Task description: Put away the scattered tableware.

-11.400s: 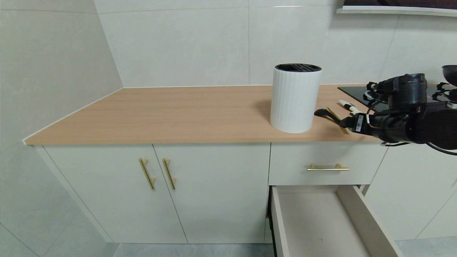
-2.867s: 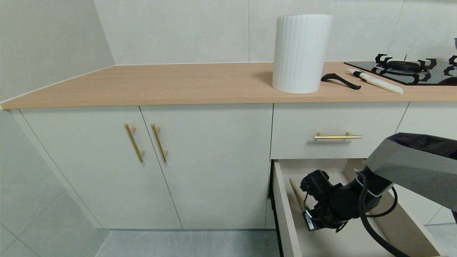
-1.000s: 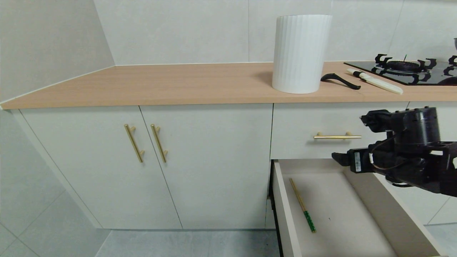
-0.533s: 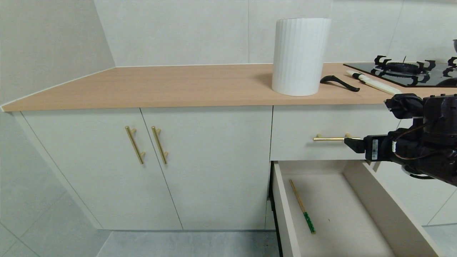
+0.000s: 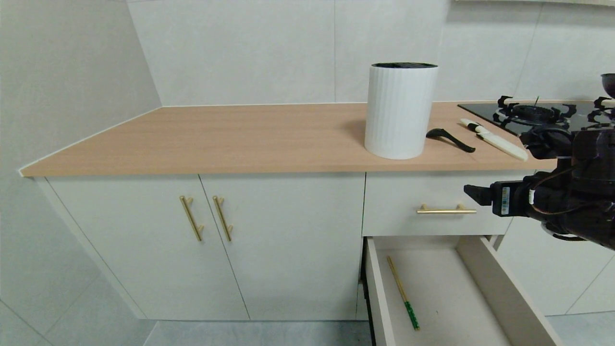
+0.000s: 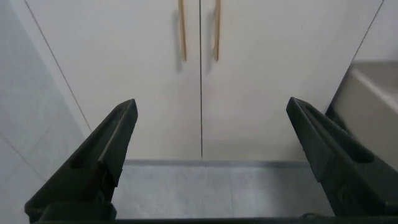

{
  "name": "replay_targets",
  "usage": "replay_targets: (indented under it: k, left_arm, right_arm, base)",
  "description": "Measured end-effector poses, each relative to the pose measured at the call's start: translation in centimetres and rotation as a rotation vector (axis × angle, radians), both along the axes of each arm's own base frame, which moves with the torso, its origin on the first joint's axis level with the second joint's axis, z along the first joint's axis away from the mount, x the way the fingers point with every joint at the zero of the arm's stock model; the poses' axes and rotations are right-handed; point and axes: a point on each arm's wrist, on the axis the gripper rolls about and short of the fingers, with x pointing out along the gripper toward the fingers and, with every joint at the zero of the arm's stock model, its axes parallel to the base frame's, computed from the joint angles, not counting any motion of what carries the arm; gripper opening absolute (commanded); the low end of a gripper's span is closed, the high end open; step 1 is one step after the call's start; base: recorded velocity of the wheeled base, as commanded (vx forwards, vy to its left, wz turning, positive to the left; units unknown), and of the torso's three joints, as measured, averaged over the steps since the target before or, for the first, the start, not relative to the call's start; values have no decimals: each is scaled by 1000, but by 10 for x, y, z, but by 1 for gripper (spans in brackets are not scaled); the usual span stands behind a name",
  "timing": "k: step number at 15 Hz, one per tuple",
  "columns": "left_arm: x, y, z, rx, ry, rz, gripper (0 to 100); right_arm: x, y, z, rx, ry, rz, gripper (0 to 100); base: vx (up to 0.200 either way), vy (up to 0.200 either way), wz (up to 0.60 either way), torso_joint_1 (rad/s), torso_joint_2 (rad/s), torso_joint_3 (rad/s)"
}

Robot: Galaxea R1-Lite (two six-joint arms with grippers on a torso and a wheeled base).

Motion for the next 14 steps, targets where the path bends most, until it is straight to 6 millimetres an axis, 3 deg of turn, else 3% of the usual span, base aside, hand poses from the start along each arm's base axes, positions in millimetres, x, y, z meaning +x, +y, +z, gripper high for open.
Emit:
replay_targets:
  k: [9,14]
  left_arm:
    - [0,0,0,0,0,0,100]
    - [0,0,0,0,0,0,100]
  right_arm:
    - [1,1,-2,-2,6,1,100]
    - [6,3,-9,-23,33,16,100]
  base:
    - [0,0,0,202,-483,-283]
    - [0,0,0,58,-137,-73]
